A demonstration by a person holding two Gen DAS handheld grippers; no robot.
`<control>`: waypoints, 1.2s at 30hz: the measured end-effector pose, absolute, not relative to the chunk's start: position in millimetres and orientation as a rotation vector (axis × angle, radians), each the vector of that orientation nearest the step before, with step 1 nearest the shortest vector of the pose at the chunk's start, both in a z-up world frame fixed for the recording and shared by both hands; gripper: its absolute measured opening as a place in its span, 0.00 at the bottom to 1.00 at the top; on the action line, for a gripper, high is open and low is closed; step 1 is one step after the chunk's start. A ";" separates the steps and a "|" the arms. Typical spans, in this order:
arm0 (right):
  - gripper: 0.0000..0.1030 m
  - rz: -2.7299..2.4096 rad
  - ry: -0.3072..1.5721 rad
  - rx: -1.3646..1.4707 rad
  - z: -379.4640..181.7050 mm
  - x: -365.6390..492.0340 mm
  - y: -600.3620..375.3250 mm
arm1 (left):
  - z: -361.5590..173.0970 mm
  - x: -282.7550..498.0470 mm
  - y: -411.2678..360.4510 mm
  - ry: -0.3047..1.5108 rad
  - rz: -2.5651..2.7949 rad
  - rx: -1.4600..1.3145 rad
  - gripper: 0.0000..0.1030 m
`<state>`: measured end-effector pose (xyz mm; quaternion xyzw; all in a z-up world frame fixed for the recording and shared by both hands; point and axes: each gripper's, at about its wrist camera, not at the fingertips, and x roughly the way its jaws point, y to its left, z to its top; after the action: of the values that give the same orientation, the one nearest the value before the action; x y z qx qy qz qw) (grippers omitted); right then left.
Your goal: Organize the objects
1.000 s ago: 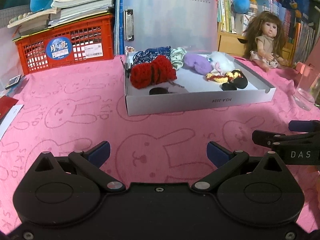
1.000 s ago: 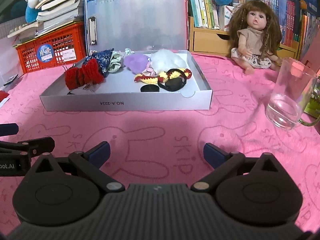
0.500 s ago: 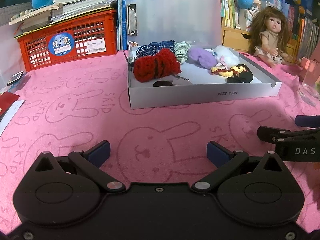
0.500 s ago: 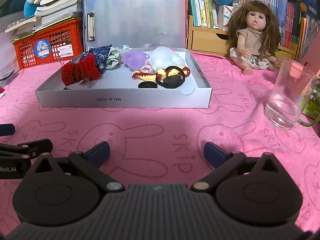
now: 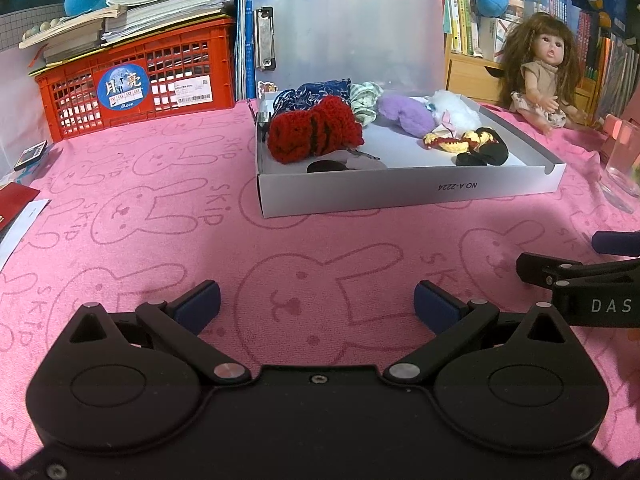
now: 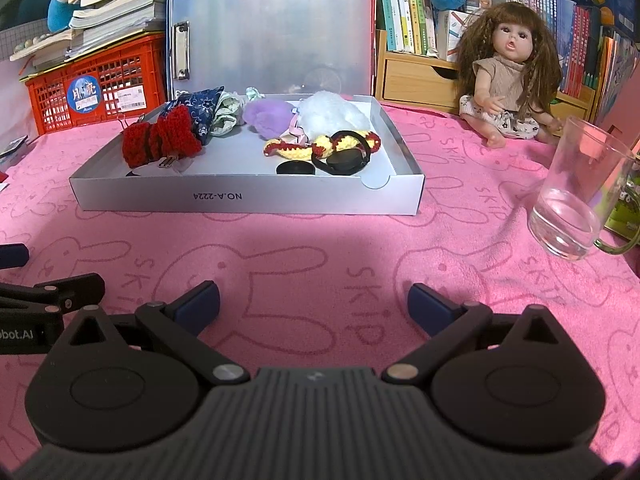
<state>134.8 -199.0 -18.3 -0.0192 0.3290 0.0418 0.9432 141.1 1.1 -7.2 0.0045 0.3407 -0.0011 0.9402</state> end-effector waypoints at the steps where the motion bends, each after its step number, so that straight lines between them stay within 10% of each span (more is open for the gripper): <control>1: 1.00 0.085 0.671 -0.039 -18.3 134.8 -199.0 | -7.2 141.1 1.0 0.695 -0.002 0.009 1.00; 36: 1.00 0.085 0.671 -0.040 -18.4 134.6 -198.8 | -8.3 142.8 -0.7 0.696 0.018 0.005 1.00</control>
<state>134.6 -198.8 -18.4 -0.0196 0.3292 0.0416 0.9431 142.8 -0.7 -8.3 0.0025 0.3410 0.0090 0.9400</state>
